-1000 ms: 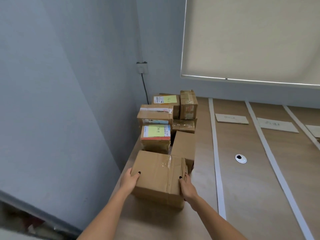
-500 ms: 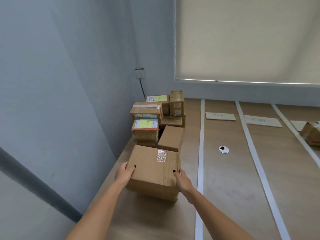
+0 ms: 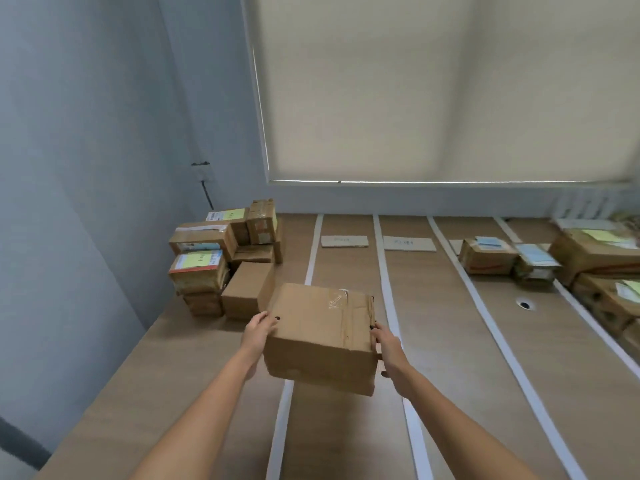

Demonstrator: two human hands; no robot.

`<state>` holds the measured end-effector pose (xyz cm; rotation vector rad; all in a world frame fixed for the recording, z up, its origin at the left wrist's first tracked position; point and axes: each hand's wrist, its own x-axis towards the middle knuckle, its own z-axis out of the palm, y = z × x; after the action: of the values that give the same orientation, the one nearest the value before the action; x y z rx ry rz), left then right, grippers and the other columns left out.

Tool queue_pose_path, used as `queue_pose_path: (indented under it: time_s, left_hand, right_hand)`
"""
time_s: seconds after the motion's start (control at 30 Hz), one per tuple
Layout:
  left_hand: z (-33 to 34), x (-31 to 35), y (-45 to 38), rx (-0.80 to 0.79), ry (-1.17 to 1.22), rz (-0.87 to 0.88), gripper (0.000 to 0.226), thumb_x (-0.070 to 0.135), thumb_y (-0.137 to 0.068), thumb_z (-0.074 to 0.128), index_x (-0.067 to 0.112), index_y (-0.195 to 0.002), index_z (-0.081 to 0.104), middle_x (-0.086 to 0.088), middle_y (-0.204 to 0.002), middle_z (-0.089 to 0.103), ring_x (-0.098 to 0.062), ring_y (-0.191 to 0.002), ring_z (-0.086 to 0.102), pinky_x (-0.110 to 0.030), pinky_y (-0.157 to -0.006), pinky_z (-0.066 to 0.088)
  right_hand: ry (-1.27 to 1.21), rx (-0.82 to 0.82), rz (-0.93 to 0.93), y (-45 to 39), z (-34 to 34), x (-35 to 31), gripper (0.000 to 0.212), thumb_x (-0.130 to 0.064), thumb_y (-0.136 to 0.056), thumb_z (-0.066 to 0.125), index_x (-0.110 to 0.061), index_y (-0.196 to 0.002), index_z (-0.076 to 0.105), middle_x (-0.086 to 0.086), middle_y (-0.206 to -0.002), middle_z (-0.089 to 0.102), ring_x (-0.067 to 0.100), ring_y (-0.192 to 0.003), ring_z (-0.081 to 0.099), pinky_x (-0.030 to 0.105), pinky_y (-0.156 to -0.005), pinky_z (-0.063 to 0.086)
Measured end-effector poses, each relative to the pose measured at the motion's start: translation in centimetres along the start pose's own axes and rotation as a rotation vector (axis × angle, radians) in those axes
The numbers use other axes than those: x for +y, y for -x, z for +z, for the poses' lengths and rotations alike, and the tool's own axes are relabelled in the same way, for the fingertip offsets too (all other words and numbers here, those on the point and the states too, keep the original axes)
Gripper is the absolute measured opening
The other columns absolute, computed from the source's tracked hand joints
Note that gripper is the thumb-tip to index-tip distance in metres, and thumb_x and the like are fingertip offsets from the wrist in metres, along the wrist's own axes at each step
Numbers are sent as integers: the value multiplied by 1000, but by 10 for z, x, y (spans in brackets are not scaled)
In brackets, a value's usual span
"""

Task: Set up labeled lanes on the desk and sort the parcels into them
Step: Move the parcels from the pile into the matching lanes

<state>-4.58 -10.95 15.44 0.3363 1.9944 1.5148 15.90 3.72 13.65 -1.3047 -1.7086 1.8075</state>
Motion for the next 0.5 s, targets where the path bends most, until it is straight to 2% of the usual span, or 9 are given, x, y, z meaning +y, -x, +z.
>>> queue_pose_path:
  time_s: [0.13,0.23,0.3,0.4,0.5]
  left_hand:
    - [42,29,1,-87,1,86,44,31,-93,47,23,-136,42,-7,-126,51,-21,-109,48,-31,-82,40]
    - [64,45,4,-122,15,135,46,31,-92,48,25,-137,40,-6,-125,51,-22,-109,50,-32,-77,44]
    - [72,51,3,-120,52,145,47,27,-91,50,24,-137,40,-7,-126,50,-24,-112,50,-38,-87,46]
    - [82,56,3,-137,86,149,47,26,-92,50,22,-137,38,-9,-127,49,-26,-115,48,-47,-96,45]
    - [89,57,2,-135,89,162,44,29,-94,51,21,-135,39,-7,-124,50,-21,-108,48,-38,-85,47]
  right_hand:
    - [-73,89,-51,0,-42,-5,44,-42,-95,38,-32,-138,37,2,-139,33,23,-117,40,41,-97,34]
    - [-126,167,-86,-1,-60,-11,45,-39,-93,42,-32,-137,38,3,-135,30,22,-111,43,41,-95,41]
    - [-150,205,-102,-3,-71,-16,47,-38,-92,44,-31,-138,36,4,-136,27,24,-111,42,42,-93,43]
    - [-203,255,-112,-9,-85,-25,48,-38,-92,46,-29,-138,36,5,-140,28,27,-118,41,47,-99,41]
    - [-269,265,-129,-11,-95,-33,45,-36,-91,48,-26,-135,39,5,-138,36,28,-117,45,42,-87,45]
